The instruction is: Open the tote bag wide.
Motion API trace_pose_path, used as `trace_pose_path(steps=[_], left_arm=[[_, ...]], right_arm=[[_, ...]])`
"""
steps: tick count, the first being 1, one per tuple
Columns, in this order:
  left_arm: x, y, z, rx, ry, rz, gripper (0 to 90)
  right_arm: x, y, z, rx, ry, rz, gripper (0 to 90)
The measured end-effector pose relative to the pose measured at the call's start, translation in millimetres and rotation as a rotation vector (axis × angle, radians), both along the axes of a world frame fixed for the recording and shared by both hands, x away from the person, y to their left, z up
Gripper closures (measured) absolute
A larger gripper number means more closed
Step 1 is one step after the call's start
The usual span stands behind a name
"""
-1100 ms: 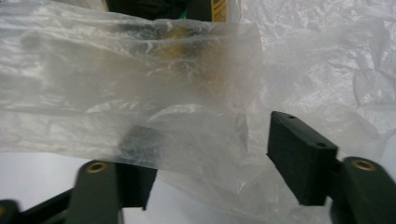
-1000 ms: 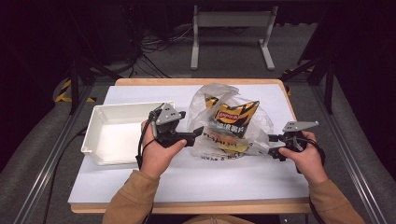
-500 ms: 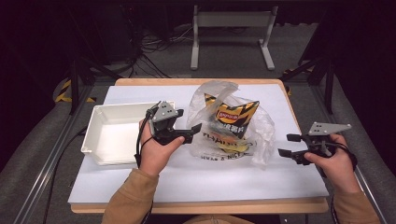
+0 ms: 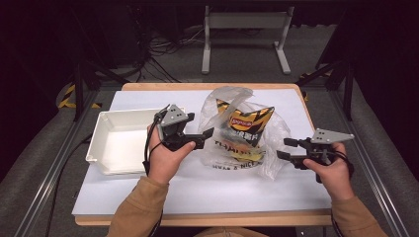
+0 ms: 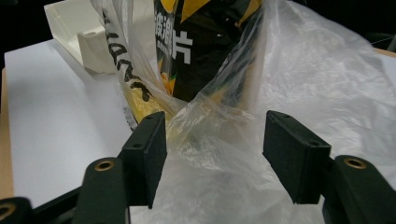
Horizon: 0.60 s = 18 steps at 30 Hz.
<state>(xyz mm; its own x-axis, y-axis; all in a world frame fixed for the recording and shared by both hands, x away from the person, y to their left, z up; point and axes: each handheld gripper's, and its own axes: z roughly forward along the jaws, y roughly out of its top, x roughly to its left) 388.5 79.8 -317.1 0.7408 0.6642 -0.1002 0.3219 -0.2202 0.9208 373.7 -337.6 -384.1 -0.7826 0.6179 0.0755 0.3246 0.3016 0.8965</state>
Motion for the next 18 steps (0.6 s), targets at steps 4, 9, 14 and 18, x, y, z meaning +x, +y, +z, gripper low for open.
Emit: trace_pose_path(steps=[4,9,14,18], left_arm=[[1.2,-0.8,3.4,-0.017,-0.004,0.000,19.6],[6.3,-3.6,13.2,-0.027,-0.026,0.002,19.5],[19.5,-5.9,22.2,-0.026,-0.059,0.008,20.2],[33.4,-4.7,22.1,-0.014,-0.068,0.001,24.7]], right_arm=[[8.5,12.6,-13.6,-0.017,0.018,0.013,45.5],[13.4,16.7,-24.0,-0.036,0.039,0.011,47.8],[15.9,15.3,-29.8,-0.039,0.050,-0.001,48.8],[16.0,14.3,-30.5,-0.038,0.051,-0.004,48.6]])
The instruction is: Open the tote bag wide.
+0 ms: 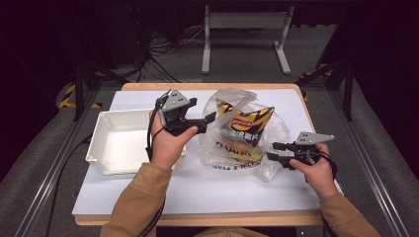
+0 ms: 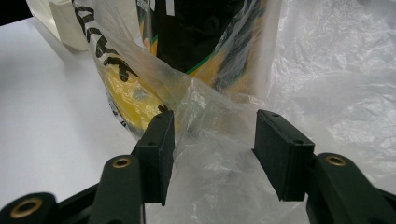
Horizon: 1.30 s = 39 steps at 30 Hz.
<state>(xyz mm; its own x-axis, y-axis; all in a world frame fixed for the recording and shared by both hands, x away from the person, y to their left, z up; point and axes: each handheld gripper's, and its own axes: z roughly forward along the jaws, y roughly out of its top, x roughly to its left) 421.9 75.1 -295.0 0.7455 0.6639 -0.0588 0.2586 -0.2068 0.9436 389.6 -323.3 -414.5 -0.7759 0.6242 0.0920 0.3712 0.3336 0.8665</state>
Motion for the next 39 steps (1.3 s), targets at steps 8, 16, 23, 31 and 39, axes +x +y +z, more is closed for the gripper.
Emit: trace_pose_path(steps=[8,16,23,31,39], left_arm=[[24.4,-1.6,-10.9,-0.076,0.053,-0.052,36.9],[35.0,-3.1,-16.9,-0.065,0.110,-0.059,67.6],[31.3,-1.1,-13.9,-0.011,0.105,-0.034,90.0],[29.3,10.7,-11.8,-0.028,0.096,0.059,90.0],[25.9,23.6,-20.0,-0.040,0.125,0.102,90.0]], right_arm=[[-2.5,-3.3,5.9,0.018,-0.022,-0.006,48.3],[-6.5,-4.9,12.0,0.033,-0.042,-0.001,48.4],[-7.5,-4.9,13.9,0.039,-0.051,0.002,48.6],[-8.5,-4.9,14.6,0.046,-0.056,0.006,48.7],[-9.7,-6.0,15.1,0.051,-0.062,0.005,48.7]])
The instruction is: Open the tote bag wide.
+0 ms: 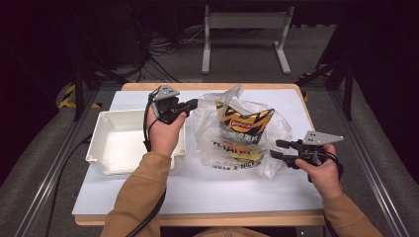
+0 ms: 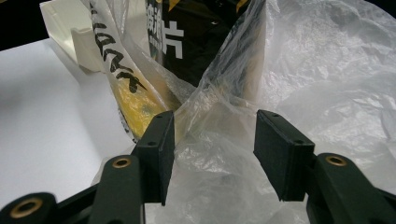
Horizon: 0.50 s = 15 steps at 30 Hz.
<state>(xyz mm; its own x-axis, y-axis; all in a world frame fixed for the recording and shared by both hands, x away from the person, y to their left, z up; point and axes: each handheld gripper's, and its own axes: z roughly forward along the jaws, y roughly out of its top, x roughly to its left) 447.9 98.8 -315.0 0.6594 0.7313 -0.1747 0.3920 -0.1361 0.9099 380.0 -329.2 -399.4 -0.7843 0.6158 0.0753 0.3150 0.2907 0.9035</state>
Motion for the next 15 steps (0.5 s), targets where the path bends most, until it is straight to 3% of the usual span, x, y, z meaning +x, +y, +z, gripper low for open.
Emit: trace_pose_path(steps=[8,9,12,15], left_arm=[[0.6,9.2,-14.6,0.024,0.061,0.040,90.0],[3.1,8.9,-21.2,0.045,0.094,0.053,90.0],[5.0,5.6,-27.8,0.072,0.123,0.058,90.0],[6.0,-1.9,-33.0,0.129,0.147,0.053,90.0]], right_arm=[[-0.1,1.9,-1.4,-0.005,0.004,0.003,48.6],[-0.2,2.5,-1.4,-0.006,0.003,0.005,48.6],[-0.7,2.5,-0.7,-0.007,-0.002,0.003,48.6],[-0.8,1.8,-0.2,-0.002,-0.006,0.002,48.6]])
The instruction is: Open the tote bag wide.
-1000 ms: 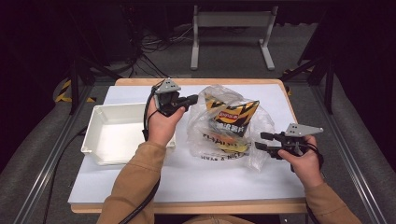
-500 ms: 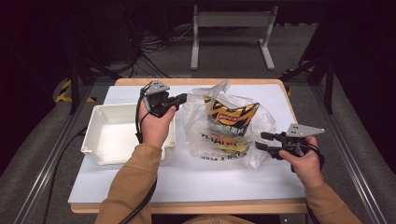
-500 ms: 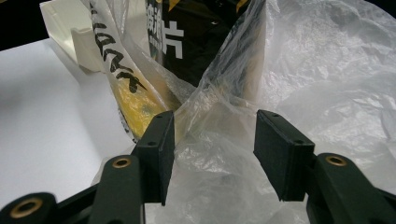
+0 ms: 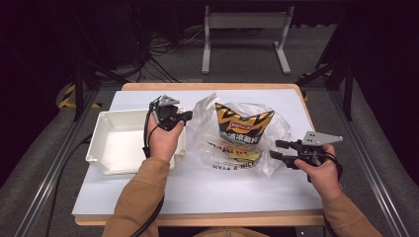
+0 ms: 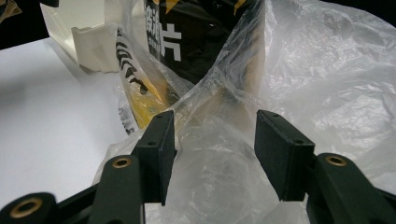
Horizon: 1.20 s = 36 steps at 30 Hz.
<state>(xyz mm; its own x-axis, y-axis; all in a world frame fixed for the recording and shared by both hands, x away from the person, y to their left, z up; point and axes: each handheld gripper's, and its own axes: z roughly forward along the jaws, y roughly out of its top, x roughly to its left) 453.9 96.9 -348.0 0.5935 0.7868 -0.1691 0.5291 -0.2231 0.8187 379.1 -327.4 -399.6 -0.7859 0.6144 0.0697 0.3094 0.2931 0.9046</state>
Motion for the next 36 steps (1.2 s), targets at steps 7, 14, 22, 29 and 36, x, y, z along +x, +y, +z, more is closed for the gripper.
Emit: trace_pose_path(steps=[7,14,22,29,36], left_arm=[[-1.2,-16.8,-9.1,0.074,0.049,-0.040,89.5],[-7.0,-10.8,-3.8,0.021,0.046,-0.053,72.1],[-16.4,1.3,5.7,-0.002,0.000,0.000,36.7],[-27.1,10.4,19.1,-0.042,-0.043,-0.003,28.2],[-39.6,0.6,56.3,-0.060,-0.167,-0.067,21.2]], right_arm=[[-0.5,-1.2,0.3,0.000,-0.003,-0.001,48.6],[-0.8,-3.3,0.4,0.003,-0.004,-0.007,48.6],[-1.1,-2.7,0.6,0.002,-0.007,-0.009,48.5],[-1.1,-4.5,0.8,0.005,-0.008,-0.013,48.5],[-1.0,-4.4,1.8,0.007,-0.011,-0.018,48.4]])
